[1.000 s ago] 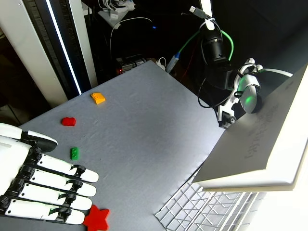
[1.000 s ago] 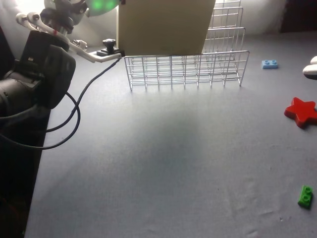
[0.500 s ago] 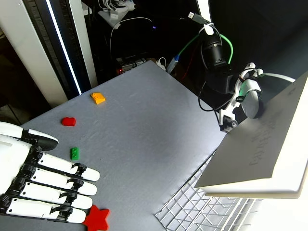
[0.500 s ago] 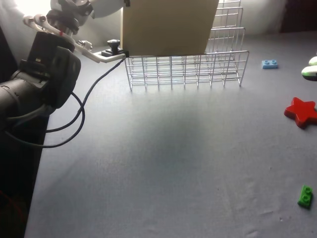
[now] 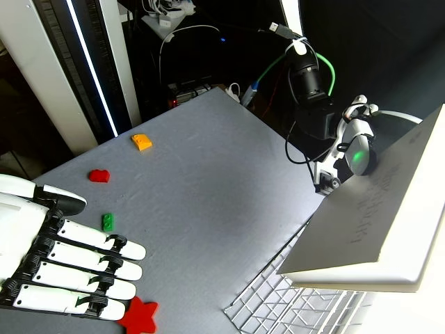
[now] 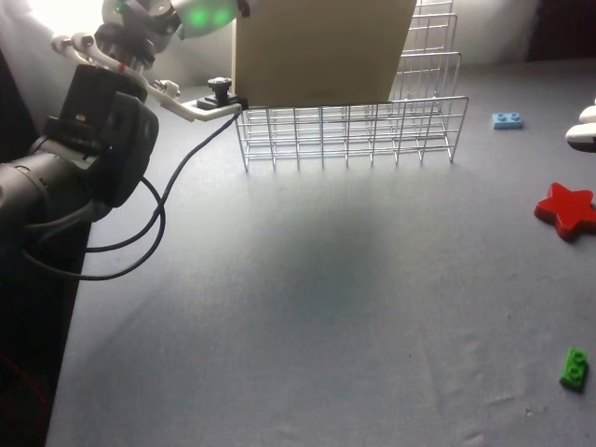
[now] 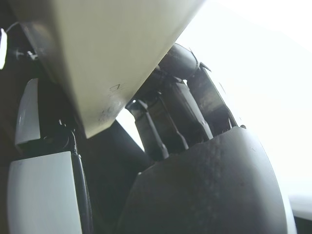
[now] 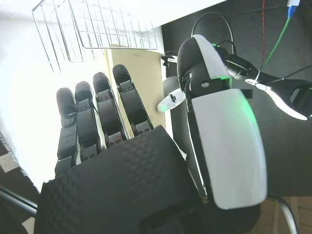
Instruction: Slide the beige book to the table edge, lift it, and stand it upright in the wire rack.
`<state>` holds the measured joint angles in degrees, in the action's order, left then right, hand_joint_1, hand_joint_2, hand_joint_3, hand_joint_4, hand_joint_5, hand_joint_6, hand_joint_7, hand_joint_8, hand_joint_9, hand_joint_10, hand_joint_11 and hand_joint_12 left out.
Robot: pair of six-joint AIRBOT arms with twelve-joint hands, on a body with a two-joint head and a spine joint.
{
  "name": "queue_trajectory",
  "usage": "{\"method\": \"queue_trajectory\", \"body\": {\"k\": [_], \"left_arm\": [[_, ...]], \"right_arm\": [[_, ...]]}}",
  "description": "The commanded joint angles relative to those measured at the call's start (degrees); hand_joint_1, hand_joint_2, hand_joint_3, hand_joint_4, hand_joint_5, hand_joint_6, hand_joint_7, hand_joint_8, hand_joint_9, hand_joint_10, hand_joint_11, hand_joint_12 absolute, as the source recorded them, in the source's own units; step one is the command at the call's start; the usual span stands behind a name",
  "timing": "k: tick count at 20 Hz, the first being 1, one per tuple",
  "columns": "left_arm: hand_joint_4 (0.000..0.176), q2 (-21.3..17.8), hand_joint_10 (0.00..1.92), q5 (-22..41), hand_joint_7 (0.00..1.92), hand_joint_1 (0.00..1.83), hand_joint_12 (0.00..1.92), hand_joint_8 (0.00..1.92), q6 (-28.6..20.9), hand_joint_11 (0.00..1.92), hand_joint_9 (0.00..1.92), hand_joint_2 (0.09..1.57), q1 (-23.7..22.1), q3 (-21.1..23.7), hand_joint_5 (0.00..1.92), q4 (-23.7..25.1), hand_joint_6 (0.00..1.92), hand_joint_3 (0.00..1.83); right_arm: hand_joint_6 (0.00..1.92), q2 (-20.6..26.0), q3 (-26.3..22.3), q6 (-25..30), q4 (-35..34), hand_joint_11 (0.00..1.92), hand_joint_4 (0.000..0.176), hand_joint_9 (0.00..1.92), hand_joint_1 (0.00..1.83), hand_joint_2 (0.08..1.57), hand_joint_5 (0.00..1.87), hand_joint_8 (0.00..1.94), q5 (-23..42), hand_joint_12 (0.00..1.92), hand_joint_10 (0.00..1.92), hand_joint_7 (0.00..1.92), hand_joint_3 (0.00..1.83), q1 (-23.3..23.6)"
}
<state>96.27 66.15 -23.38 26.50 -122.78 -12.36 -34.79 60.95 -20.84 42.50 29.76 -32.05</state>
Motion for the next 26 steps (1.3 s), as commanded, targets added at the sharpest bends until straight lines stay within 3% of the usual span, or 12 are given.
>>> {"method": "queue_trajectory", "body": {"k": [1,5,13,22,26], "left_arm": [[0.000,-0.30,1.39,6.64,0.98,1.25,1.76,1.28,-1.36,0.72,0.96,1.15,-0.01,-0.49,0.88,-1.55,0.95,0.00],[0.000,0.18,1.38,7.03,0.97,1.25,1.76,1.27,-1.58,0.71,0.95,1.14,0.69,-0.82,0.90,-2.62,0.93,0.00],[0.000,1.19,1.39,7.61,0.96,1.25,1.76,1.30,-1.75,0.70,0.93,1.15,1.24,-1.84,0.89,-3.18,0.96,0.00],[0.000,1.86,1.39,8.05,0.96,1.25,1.76,1.29,-2.58,0.69,0.93,1.14,0.35,-4.13,0.90,-0.77,0.93,0.00],[0.000,2.33,1.42,7.95,0.94,1.25,1.77,1.33,-3.16,0.68,0.93,1.16,-0.01,-4.46,0.87,1.97,0.96,0.00]], "right_arm": [[0.01,0.21,0.20,-0.02,-2.53,0.00,0.000,0.18,0.10,1.23,0.20,0.00,4.40,0.54,0.01,0.19,0.00,0.96],[0.00,0.19,0.26,0.06,-2.53,0.00,0.000,0.16,0.10,1.23,0.19,0.00,4.26,0.47,0.00,0.18,0.00,1.09],[0.00,0.18,0.40,0.37,-2.54,0.00,0.000,0.16,0.09,1.23,0.17,0.00,4.15,0.51,0.00,0.17,0.00,1.08],[0.00,0.09,0.37,0.45,-2.54,0.00,0.000,0.17,0.15,1.22,0.19,0.00,4.30,0.52,0.00,0.19,0.00,1.08],[0.00,0.07,0.37,0.45,-2.54,0.00,0.000,0.17,0.08,1.23,0.17,0.01,4.32,0.48,0.01,0.19,0.00,1.09]]}}
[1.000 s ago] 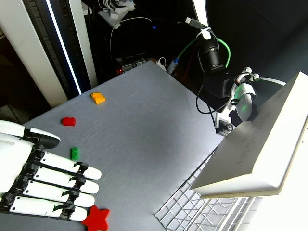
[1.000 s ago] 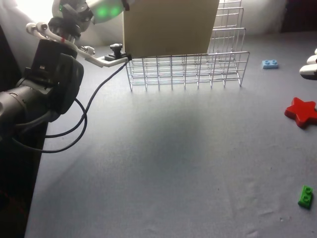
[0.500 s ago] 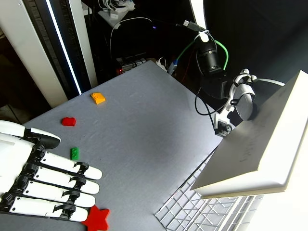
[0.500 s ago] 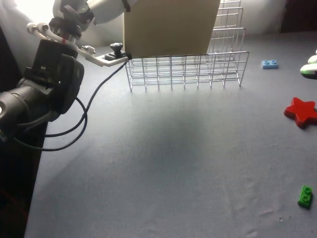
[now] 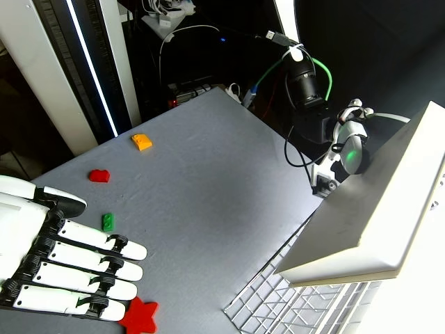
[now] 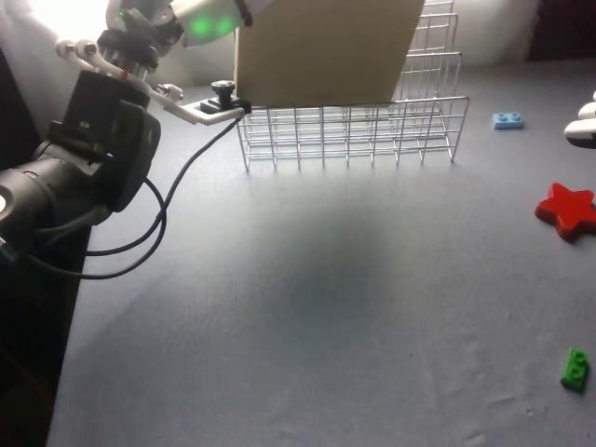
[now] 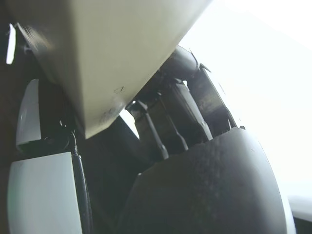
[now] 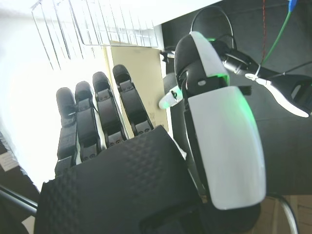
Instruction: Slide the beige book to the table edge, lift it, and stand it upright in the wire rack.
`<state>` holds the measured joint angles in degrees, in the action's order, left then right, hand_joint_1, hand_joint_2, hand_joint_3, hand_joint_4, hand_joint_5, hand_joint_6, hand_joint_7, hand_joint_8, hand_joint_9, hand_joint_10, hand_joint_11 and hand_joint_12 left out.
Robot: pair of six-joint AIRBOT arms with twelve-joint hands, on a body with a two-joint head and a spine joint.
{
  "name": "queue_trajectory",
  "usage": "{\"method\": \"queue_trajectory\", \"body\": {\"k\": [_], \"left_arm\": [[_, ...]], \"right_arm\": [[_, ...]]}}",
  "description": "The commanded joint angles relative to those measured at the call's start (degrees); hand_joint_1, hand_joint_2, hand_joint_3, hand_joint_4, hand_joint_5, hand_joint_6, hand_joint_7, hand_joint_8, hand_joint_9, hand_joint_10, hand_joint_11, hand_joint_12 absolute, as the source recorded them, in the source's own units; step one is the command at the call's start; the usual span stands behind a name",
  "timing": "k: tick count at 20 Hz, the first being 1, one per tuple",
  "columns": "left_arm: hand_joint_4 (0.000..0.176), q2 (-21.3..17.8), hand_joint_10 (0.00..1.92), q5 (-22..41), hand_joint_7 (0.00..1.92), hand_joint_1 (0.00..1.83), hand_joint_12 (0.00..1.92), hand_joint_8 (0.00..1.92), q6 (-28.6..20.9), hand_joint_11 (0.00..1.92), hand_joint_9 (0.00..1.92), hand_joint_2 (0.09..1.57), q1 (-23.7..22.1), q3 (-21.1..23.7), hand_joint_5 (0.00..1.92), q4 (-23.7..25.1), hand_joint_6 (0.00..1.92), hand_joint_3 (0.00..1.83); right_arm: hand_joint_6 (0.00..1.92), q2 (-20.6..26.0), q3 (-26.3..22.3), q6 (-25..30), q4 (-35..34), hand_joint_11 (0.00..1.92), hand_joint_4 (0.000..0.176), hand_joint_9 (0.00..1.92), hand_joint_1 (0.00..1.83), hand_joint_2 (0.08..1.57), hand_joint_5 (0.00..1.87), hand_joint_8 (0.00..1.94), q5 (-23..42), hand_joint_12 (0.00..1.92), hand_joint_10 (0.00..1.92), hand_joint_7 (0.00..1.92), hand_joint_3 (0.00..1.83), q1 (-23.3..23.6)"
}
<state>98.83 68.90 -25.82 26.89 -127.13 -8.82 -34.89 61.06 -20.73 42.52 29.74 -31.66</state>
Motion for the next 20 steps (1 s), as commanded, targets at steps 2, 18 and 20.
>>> {"method": "queue_trajectory", "body": {"k": [2,18,20], "left_arm": [[0.000,0.08,1.40,5.29,0.96,1.25,1.76,1.30,-1.01,0.69,0.93,1.15,-0.71,-0.47,0.89,-1.29,0.95,0.00],[0.000,1.13,1.35,6.84,0.94,1.37,1.47,1.08,0.13,0.73,0.91,1.13,-0.10,-0.15,0.89,-3.65,0.86,0.00],[0.000,1.13,1.38,7.21,0.95,1.37,1.47,1.07,0.51,0.74,0.90,1.13,0.09,-0.19,0.90,-4.10,0.83,0.00]], "right_arm": [[0.00,0.16,0.26,0.35,-2.55,0.00,0.000,0.20,0.04,1.24,0.19,0.01,4.34,0.55,0.02,0.23,0.00,0.70],[0.00,-0.35,0.24,0.44,-2.54,0.00,0.000,0.22,0.03,1.24,0.18,0.01,4.41,0.68,0.01,0.20,0.00,0.69],[0.00,-0.36,0.25,0.44,-2.54,0.00,0.000,0.22,0.04,1.23,0.18,0.00,4.40,0.67,0.01,0.21,0.00,0.70]]}}
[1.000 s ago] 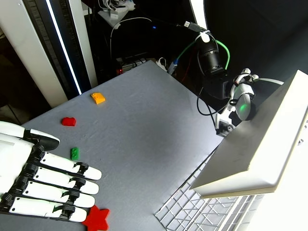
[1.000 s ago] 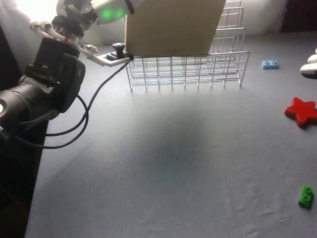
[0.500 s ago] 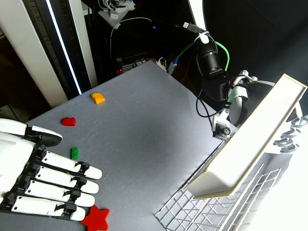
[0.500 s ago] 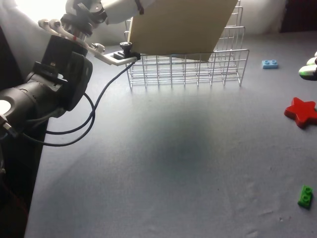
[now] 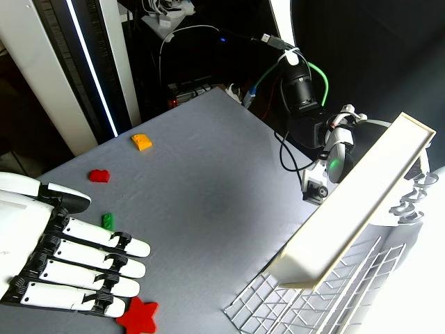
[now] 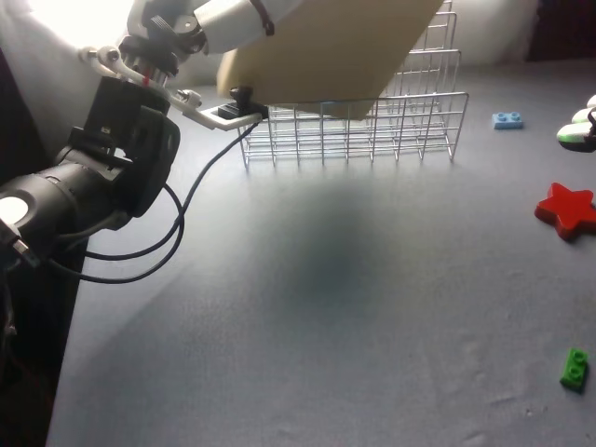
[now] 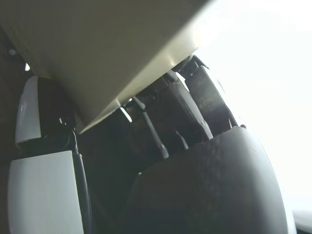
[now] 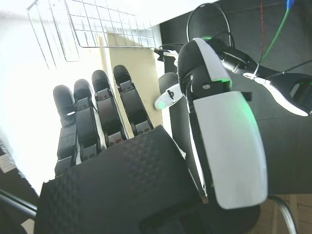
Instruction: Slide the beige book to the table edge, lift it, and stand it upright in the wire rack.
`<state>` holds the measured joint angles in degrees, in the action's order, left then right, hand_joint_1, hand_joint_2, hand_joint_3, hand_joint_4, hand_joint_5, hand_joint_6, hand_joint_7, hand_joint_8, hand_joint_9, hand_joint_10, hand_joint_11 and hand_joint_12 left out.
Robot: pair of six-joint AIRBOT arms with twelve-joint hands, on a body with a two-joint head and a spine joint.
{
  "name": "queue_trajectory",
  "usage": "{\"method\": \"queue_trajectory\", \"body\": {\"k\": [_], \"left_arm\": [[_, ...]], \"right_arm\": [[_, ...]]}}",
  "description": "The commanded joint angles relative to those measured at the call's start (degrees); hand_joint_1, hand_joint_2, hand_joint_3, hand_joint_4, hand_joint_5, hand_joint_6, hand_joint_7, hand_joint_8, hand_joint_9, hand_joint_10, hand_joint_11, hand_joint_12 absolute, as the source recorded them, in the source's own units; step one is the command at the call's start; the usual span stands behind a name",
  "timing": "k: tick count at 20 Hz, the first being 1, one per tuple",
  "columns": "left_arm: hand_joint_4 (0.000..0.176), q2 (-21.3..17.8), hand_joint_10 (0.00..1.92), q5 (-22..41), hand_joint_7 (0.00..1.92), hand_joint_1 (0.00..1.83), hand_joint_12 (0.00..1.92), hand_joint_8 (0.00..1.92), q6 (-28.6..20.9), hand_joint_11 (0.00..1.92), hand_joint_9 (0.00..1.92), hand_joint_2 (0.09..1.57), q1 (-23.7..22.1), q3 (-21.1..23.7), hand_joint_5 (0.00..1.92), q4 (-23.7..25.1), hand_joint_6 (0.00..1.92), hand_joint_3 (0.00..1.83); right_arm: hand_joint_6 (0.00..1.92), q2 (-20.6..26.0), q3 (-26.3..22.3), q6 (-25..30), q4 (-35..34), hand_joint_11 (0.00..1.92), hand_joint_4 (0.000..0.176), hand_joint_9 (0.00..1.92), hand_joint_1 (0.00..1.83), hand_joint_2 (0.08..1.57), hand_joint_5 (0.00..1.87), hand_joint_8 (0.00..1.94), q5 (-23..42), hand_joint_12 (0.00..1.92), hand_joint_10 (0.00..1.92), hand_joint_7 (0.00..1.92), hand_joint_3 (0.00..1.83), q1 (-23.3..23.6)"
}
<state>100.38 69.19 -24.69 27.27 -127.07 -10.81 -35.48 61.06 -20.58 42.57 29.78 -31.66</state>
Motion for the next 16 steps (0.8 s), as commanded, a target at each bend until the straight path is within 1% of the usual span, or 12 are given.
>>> {"method": "queue_trajectory", "body": {"k": [1,3,5,8,9,10,11,12,13,14,15,16], "left_arm": [[0.000,-0.42,1.38,6.96,0.94,1.37,1.48,1.08,-0.53,0.72,0.90,1.14,-0.15,-0.31,0.88,-2.17,0.85,0.00],[0.000,-0.40,1.40,7.02,0.94,1.37,1.51,1.08,-0.52,0.72,0.89,1.14,0.05,-0.28,0.87,-2.43,0.87,0.00],[0.000,-0.36,1.42,7.12,0.94,1.37,1.55,1.09,-0.48,0.73,0.88,1.14,0.05,-0.24,0.88,-2.56,0.85,0.00],[0.000,-0.13,1.36,7.20,0.94,1.37,1.47,1.09,-0.34,0.68,0.89,1.14,-0.06,-0.19,0.88,-3.20,0.90,0.00],[0.000,-0.04,1.11,7.21,1.02,1.27,1.45,1.08,-0.26,0.70,0.96,1.12,-0.13,-0.12,0.94,-3.22,0.88,0.00],[0.000,0.02,0.94,7.22,0.99,1.22,1.46,1.10,-0.18,0.66,0.93,1.16,-0.15,0.01,0.80,-3.27,1.14,0.00],[0.000,0.07,0.73,7.30,0.80,1.14,1.45,0.59,-0.09,0.51,0.81,1.10,-0.14,0.28,0.62,-3.62,0.65,0.00],[0.000,0.12,0.57,7.38,0.77,1.08,1.44,0.29,-0.04,0.38,0.76,1.09,0.01,0.55,0.57,-4.13,0.36,0.00],[0.000,0.19,0.42,7.49,0.73,1.07,1.42,0.12,0.02,0.21,0.71,1.04,0.21,0.78,0.57,-4.55,0.18,0.00],[0.000,0.23,0.31,7.56,0.71,1.04,1.41,0.04,0.10,0.11,0.69,1.02,0.48,1.12,0.58,-5.06,0.09,0.00],[0.000,0.27,0.22,7.63,0.65,1.01,1.39,0.01,0.13,0.02,0.64,1.01,0.69,1.38,0.56,-5.29,0.04,0.00],[0.000,0.28,0.17,7.69,0.59,1.00,1.33,0.00,0.20,0.00,0.60,1.00,0.89,1.68,0.55,-5.48,0.02,0.00]], "right_arm": [[0.00,0.22,0.25,0.29,-2.59,0.00,0.000,0.23,0.04,1.23,0.19,0.00,4.36,0.70,0.01,0.22,0.00,0.70],[0.00,0.20,0.25,0.29,-2.59,0.00,0.000,0.21,0.04,1.24,0.16,0.00,4.36,0.66,0.00,0.18,0.00,0.70],[0.00,0.19,0.25,0.29,-2.59,0.00,0.000,0.22,0.08,1.23,0.18,0.00,4.35,0.66,0.00,0.19,0.00,0.71],[0.00,0.16,0.25,0.29,-2.59,0.00,0.000,0.20,0.10,1.24,0.16,0.00,4.35,0.54,0.00,0.17,0.00,0.75],[0.00,0.16,0.25,0.29,-2.59,0.00,0.000,0.20,0.09,1.24,0.16,0.00,4.35,0.53,0.00,0.17,0.00,0.75],[0.01,0.15,0.25,0.29,-2.59,0.00,0.000,0.21,0.09,1.24,0.17,0.01,4.33,0.53,0.00,0.18,0.00,0.76],[0.00,0.15,0.25,0.29,-2.59,0.00,0.000,0.20,0.06,1.24,0.17,0.01,4.33,0.53,0.00,0.18,0.00,0.77],[0.00,0.15,0.26,0.29,-2.59,0.00,0.000,0.21,0.07,1.24,0.17,0.01,4.31,0.56,0.00,0.19,0.00,0.77],[0.00,0.15,0.26,0.29,-2.59,0.00,0.000,0.19,0.06,1.24,0.16,0.00,4.29,0.53,0.00,0.19,0.00,0.77],[0.00,0.15,0.26,0.29,-2.59,0.00,0.000,0.19,0.06,1.24,0.16,0.00,4.28,0.53,0.00,0.18,0.00,0.77],[0.00,0.15,0.26,0.30,-2.59,0.00,0.000,0.20,0.05,1.24,0.15,0.00,4.28,0.53,0.00,0.18,0.00,0.77],[0.01,0.15,0.26,0.30,-2.59,0.00,0.000,0.20,0.08,1.24,0.17,0.00,4.27,0.55,0.00,0.19,0.00,0.77]]}}
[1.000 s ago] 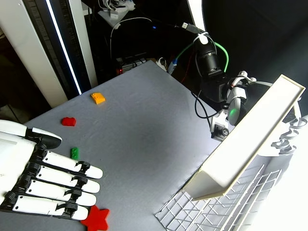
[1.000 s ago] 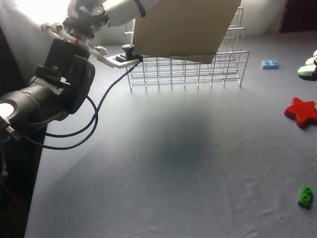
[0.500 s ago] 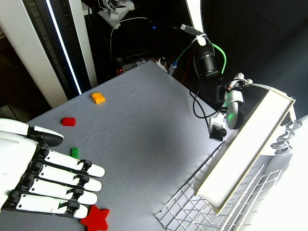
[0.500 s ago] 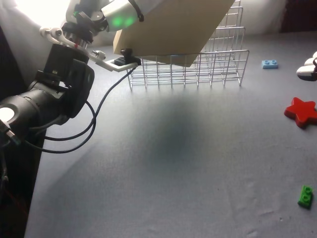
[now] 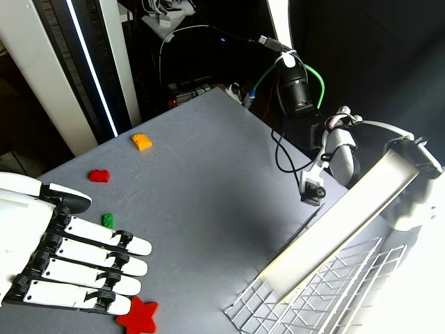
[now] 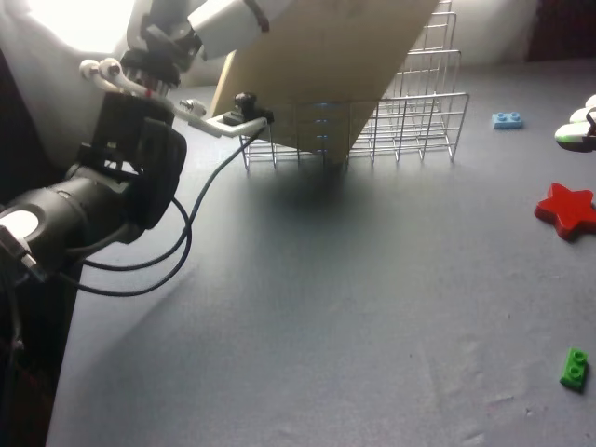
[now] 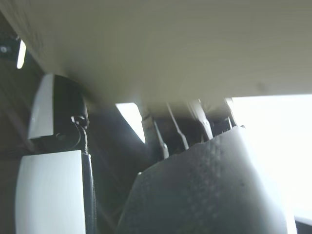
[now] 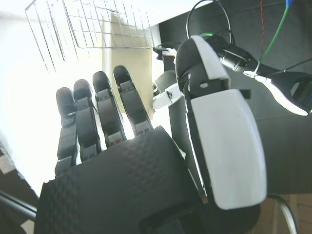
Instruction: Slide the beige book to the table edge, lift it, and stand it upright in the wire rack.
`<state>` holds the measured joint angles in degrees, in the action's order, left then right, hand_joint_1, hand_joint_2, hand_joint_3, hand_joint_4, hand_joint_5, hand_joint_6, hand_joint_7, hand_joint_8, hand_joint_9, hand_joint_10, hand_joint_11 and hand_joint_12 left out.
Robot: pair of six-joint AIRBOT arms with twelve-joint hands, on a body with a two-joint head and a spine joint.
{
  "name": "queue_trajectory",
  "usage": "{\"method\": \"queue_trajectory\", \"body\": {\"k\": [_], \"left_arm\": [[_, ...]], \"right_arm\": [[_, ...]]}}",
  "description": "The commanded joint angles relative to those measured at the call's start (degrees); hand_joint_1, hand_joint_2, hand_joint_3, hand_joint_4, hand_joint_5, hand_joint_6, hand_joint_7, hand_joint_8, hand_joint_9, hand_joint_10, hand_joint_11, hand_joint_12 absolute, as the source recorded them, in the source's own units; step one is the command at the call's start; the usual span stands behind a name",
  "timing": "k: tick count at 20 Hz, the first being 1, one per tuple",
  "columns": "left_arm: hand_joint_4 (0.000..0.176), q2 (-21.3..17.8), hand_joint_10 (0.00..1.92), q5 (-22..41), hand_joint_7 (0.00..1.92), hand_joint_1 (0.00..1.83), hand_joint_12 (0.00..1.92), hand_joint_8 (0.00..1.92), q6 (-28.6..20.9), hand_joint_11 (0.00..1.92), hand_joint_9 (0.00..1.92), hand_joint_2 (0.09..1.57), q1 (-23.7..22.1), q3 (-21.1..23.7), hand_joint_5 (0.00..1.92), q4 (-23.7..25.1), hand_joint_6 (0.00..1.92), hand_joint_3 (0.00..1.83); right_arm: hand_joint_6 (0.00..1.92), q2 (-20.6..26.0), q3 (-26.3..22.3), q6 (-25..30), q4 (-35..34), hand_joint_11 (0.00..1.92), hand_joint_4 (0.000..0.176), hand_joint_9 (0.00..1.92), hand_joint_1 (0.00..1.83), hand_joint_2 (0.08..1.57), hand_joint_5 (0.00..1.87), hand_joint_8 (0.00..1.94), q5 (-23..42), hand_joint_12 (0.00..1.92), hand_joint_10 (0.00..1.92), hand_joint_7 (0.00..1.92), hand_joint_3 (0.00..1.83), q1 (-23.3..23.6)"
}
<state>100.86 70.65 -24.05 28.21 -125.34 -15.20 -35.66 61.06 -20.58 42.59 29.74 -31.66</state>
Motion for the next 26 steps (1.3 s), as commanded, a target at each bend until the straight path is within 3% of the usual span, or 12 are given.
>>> {"method": "queue_trajectory", "body": {"k": [1,5,8,11,13,18,25,26], "left_arm": [[0.000,-0.19,0.17,6.23,0.59,1.00,1.33,0.00,-0.38,0.00,0.60,1.00,0.10,0.12,0.55,-1.30,0.02,0.00],[0.016,-0.14,0.09,6.26,0.46,0.98,1.19,0.00,-0.31,0.00,0.54,0.99,0.38,0.39,0.47,-1.84,0.00,0.00],[0.032,-0.14,0.00,6.26,0.25,0.95,1.03,0.00,-0.36,0.00,0.36,1.00,0.27,0.33,0.27,-1.86,0.00,0.00],[0.040,-0.22,0.00,5.95,0.18,0.93,0.96,0.00,-0.55,0.00,0.31,0.99,0.23,0.35,0.21,-1.87,0.00,0.00],[0.066,-0.33,0.00,5.59,0.09,0.94,0.79,0.00,-0.55,0.00,0.23,0.97,0.17,0.41,0.15,-1.89,0.00,0.00],[0.085,-1.19,0.00,4.08,0.03,0.85,0.60,0.00,-0.47,0.00,0.17,0.95,0.61,1.57,0.07,-1.91,0.01,0.00],[0.098,-5.80,0.01,2.48,0.03,0.79,0.46,0.00,2.70,0.00,0.14,1.00,1.78,6.85,0.04,-1.87,0.00,0.01],[0.092,-6.76,0.00,2.07,0.04,0.76,0.46,0.01,3.48,0.00,0.14,1.00,1.86,7.98,0.04,-1.87,0.00,0.01]], "right_arm": [[0.01,0.33,0.26,0.30,-2.61,0.00,0.000,0.20,0.08,1.24,0.17,0.00,4.31,0.55,0.00,0.19,0.00,0.77],[0.00,0.33,0.26,0.30,-2.61,0.00,0.000,0.21,0.07,1.24,0.17,0.00,4.27,0.57,0.00,0.19,0.00,0.76],[0.00,0.34,0.25,0.31,-2.61,0.00,0.000,0.21,0.04,1.24,0.14,0.00,4.15,0.62,0.00,0.18,0.00,0.73],[0.00,0.34,0.25,0.38,-2.61,0.00,0.000,0.22,0.03,1.24,0.15,0.00,3.84,0.62,0.01,0.18,0.00,0.73],[0.00,0.34,0.25,0.42,-2.61,0.00,0.000,0.22,0.03,1.24,0.15,0.00,3.84,0.63,0.00,0.19,0.00,0.73],[0.00,0.36,0.24,0.64,-2.61,0.00,0.000,0.21,0.03,1.24,0.14,0.00,3.66,0.61,0.00,0.18,0.00,0.69],[0.00,0.36,0.24,0.77,-2.61,0.00,0.000,0.21,0.01,1.24,0.14,0.00,3.64,0.65,0.01,0.17,0.00,0.68],[0.00,0.36,0.24,0.78,-2.61,0.00,0.000,0.20,0.01,1.23,0.14,0.00,3.64,0.64,0.01,0.18,0.00,0.68]]}}
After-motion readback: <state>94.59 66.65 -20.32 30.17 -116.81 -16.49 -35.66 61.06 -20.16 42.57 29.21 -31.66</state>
